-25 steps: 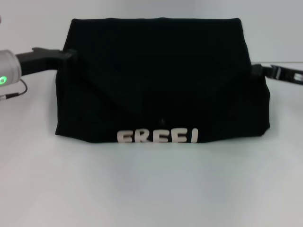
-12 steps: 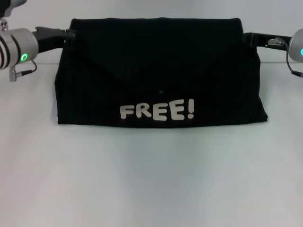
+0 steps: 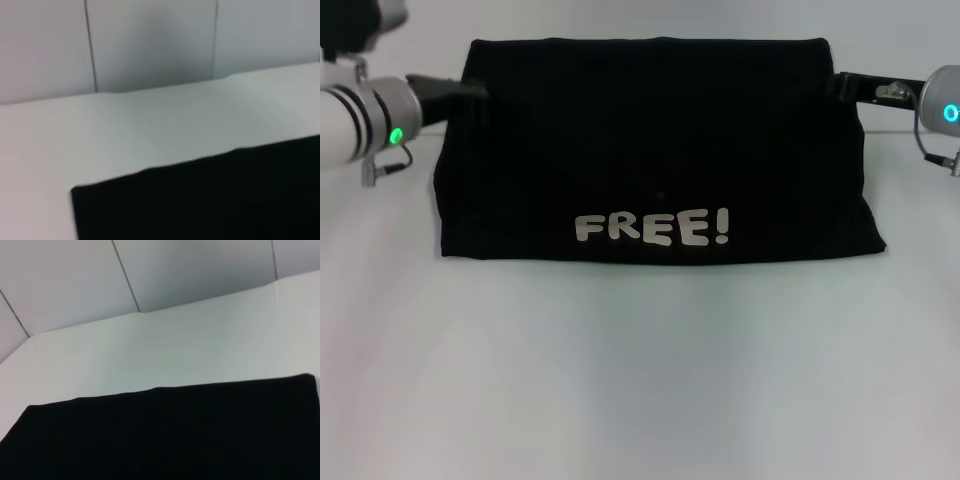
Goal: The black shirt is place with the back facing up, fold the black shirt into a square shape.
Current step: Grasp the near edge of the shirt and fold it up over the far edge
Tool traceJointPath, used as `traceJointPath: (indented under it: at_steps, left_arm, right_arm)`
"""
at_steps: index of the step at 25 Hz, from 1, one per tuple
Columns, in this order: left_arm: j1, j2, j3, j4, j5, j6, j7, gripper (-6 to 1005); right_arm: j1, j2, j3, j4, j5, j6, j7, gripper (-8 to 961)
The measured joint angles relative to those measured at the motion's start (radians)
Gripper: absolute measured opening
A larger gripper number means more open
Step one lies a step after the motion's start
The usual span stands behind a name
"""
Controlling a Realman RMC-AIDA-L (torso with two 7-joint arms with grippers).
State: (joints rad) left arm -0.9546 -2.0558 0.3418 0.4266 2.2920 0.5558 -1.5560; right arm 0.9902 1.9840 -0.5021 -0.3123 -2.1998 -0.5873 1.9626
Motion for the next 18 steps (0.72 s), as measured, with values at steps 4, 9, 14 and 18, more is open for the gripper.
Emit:
traceJointPath:
  at_steps: [4, 9, 14, 18]
  left_arm:
    - [0.007, -0.03, 0.05, -0.005, 0.0, -0.077, 0.01, 67]
    - [0.009, -0.053, 0.091, -0.012, 0.0, -0.169, 0.01, 111]
    - [0.006, -0.053, 0.092, -0.018, 0.001, -0.187, 0.007, 269]
    - [0.006, -0.053, 0.086, -0.004, 0.001, -0.193, -0.011, 422]
  right_arm:
    - [0.0, 0.012, -0.022, 0.004, 0.0, 0.0, 0.004, 56]
    - [-0.005, 0.021, -0.027, -0.004, 0.0, -0.005, 0.004, 92]
    - [-0.009, 0.018, -0.027, -0.012, 0.001, -0.008, 0.004, 268]
    - [-0.017, 0.015, -0.025, -0.039, 0.002, -0.026, 0.004, 513]
